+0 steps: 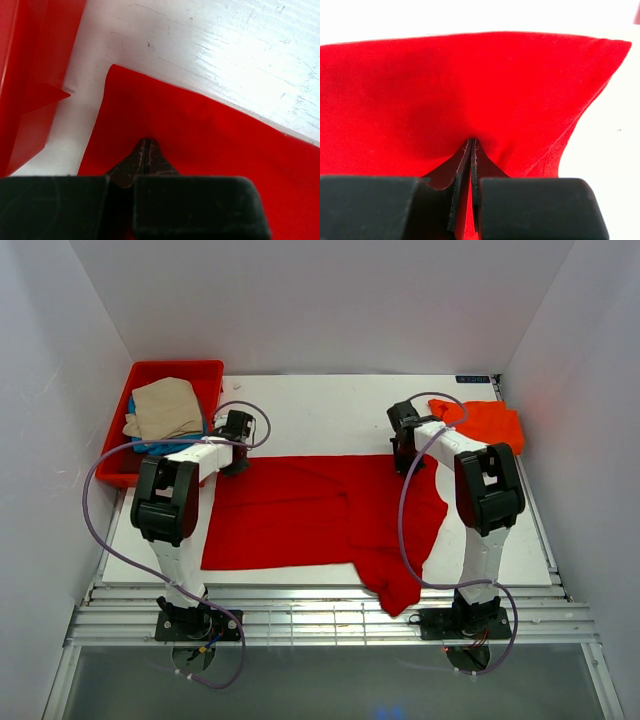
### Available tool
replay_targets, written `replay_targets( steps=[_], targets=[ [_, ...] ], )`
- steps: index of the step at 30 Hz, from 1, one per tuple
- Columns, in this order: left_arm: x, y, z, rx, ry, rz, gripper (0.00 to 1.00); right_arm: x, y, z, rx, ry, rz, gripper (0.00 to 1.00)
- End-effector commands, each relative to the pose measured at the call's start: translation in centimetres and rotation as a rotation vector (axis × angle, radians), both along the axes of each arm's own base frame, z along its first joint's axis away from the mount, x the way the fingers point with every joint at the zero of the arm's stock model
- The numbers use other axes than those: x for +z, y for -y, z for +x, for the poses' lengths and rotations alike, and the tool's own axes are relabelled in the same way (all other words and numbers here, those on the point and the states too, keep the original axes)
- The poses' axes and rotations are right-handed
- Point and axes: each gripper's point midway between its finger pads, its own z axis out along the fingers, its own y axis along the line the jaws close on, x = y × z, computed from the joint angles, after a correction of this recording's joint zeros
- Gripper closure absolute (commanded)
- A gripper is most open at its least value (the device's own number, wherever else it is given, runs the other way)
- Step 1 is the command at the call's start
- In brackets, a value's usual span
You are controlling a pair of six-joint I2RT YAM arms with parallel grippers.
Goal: Fold and stack the t-shirts
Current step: Fold the tshirt
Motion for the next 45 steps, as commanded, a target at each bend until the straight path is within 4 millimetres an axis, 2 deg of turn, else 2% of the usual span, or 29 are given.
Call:
replay_targets(
  steps=[1,6,9,11,12,14,16,17,19,21,25,26,28,31,32,33,34,35,36,37,38,40,41,43,44,45],
  targets=[
    [-3.3,-0.6,-2.4,-0.015,-0.120,0.034,1.00,-1.6,1.6,0.1,-0.031,-0.030,-0.041,0.92],
    [-4.6,-1.6,-3.0,-0.007,-0.159,0.062,1.00,-2.6,2.9,0.3,-0.052,-0.063,-0.053,0.92],
    [-5.4,-1.8,-2.8,0.000,-0.179,0.055,1.00,-2.8,3.0,1.2,-0.049,-0.066,-0.047,0.92],
    [-5.5,-1.6,-1.9,-0.002,-0.173,0.048,1.00,-2.4,2.9,2.2,-0.037,-0.057,-0.047,0.92],
    [-6.1,-1.4,-1.7,-0.009,-0.187,0.041,1.00,-2.9,2.9,2.3,-0.034,-0.072,-0.053,0.92],
    [-5.9,-0.9,-0.3,-0.022,-0.170,0.029,1.00,-2.6,2.8,3.3,-0.025,-0.062,-0.055,0.92],
    [-6.6,-0.6,0.4,-0.038,-0.179,0.021,1.00,-3.2,2.7,3.8,-0.019,-0.075,-0.058,0.92],
    [-6.2,-0.3,1.5,-0.044,-0.161,0.016,1.00,-2.7,2.6,4.6,-0.019,-0.059,-0.055,0.92],
    [-6.7,0.0,2.2,-0.052,-0.166,0.009,1.00,-3.2,2.7,5.1,-0.012,-0.066,-0.063,0.92],
    [-6.4,0.3,3.3,-0.060,-0.151,0.003,1.00,-3.3,2.6,6.3,-0.003,-0.055,-0.058,0.92],
    [-6.2,0.9,4.2,-0.077,-0.133,-0.012,1.00,-3.4,2.5,8.3,0.007,-0.032,-0.047,0.92],
    [-5.6,1.0,4.8,-0.082,-0.110,-0.015,1.00,-3.5,2.5,8.6,0.010,-0.028,-0.046,0.92],
    [-4.3,1.2,5.7,-0.094,-0.064,-0.023,1.00,-2.3,2.3,10.2,0.025,0.023,-0.036,0.92],
    [0.3,2.0,8.4,-0.122,0.067,-0.038,1.00,1.7,2.4,12.5,0.038,0.168,-0.038,0.87],
    [2.0,2.2,9.2,-0.127,0.115,-0.041,1.00,5.1,2.3,13.3,0.041,0.252,-0.028,0.84],
    [5.0,2.4,10.0,-0.136,0.181,-0.043,0.95,7.4,2.3,14.5,0.041,0.343,-0.023,0.80],
    [7.0,2.6,10.8,-0.139,0.232,-0.047,0.90,8.9,2.3,14.4,0.046,0.380,-0.021,0.78],
    [9.0,2.8,11.4,-0.146,0.287,-0.052,0.85,12.8,2.3,14.4,0.055,0.460,-0.007,0.75],
    [11.6,3.0,11.7,-0.156,0.339,-0.055,0.71,14.6,2.2,14.3,0.058,0.497,0.004,0.73],
    [13.5,3.1,12.1,-0.159,0.378,-0.058,0.66,16.0,2.1,13.7,0.062,0.510,0.017,0.72],
    [14.7,3.1,12.2,-0.164,0.403,-0.056,0.62,18.6,2.1,12.9,0.058,0.548,0.039,0.72],
    [17.0,3.0,12.0,-0.164,0.441,-0.053,0.58,19.5,1.5,11.0,0.068,0.521,0.074,0.72],
    [16.9,2.9,11.6,-0.163,0.432,-0.055,0.58,19.5,1.2,9.5,0.077,0.499,0.094,0.72],
    [16.4,2.9,10.8,-0.160,0.408,-0.068,0.58,17.9,1.1,7.7,0.066,0.439,0.103,0.72],
    [14.9,2.9,10.0,-0.156,0.369,-0.068,0.59,15.7,1.0,6.0,0.074,0.377,0.103,0.72],
    [14.0,2.9,9.5,-0.151,0.347,-0.071,0.59,14.4,1.0,5.3,0.067,0.349,0.107,0.73]
  ],
)
